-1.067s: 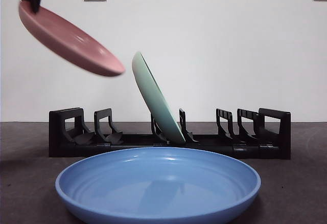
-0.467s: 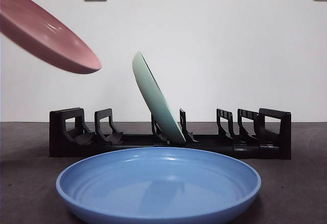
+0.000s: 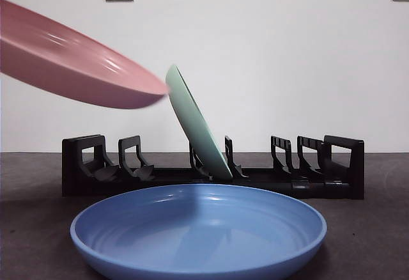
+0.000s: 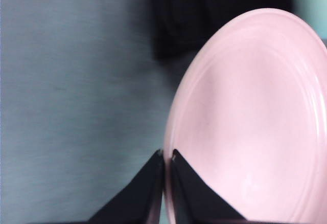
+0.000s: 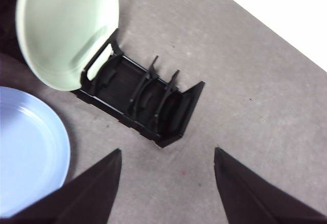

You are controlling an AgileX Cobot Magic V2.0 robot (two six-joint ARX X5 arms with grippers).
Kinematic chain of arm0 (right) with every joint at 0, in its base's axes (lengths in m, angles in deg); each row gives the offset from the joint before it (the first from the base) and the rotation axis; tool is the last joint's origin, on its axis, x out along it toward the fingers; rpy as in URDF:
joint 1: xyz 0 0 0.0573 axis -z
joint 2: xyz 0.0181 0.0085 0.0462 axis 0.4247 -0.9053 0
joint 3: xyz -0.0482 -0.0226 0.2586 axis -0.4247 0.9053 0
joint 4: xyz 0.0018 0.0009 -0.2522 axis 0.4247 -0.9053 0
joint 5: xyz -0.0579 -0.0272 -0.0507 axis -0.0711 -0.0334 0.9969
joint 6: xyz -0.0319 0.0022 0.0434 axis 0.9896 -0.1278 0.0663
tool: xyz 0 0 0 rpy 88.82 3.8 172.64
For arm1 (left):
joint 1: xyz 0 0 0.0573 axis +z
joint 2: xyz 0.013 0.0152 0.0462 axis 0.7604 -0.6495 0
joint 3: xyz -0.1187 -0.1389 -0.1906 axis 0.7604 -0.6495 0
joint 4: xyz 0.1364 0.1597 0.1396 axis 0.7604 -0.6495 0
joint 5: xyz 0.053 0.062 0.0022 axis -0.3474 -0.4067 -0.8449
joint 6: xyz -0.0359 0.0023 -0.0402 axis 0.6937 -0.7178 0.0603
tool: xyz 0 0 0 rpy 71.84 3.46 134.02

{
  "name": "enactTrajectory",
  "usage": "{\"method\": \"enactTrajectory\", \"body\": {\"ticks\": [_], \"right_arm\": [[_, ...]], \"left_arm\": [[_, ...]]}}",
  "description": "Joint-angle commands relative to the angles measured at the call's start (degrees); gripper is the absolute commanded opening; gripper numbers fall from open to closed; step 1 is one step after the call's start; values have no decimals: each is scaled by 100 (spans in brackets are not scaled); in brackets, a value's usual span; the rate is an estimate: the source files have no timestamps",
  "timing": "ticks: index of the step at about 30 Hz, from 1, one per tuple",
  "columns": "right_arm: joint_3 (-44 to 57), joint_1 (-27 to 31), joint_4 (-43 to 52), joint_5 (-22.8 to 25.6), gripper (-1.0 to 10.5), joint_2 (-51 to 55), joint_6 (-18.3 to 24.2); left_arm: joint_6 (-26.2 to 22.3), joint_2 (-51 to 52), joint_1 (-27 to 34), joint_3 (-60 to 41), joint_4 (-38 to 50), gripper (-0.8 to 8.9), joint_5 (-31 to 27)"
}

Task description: Place the plate

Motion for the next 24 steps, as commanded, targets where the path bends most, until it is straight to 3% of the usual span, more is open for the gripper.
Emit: {"method": "enactTrajectory", "body": {"ticks": [1, 11, 24], "right_arm": [[-109, 4, 2, 22, 288, 70, -28], [-109, 544, 7, -4, 287, 942, -9], [-109, 732, -7, -66, 287, 1860, -2]], "left_arm": [[435, 166, -127, -570, 485, 11, 461], [1187, 149, -514, -2387, 2356, 11, 1735], [1320, -1309, -621, -2618, 3593, 11, 2227]]}}
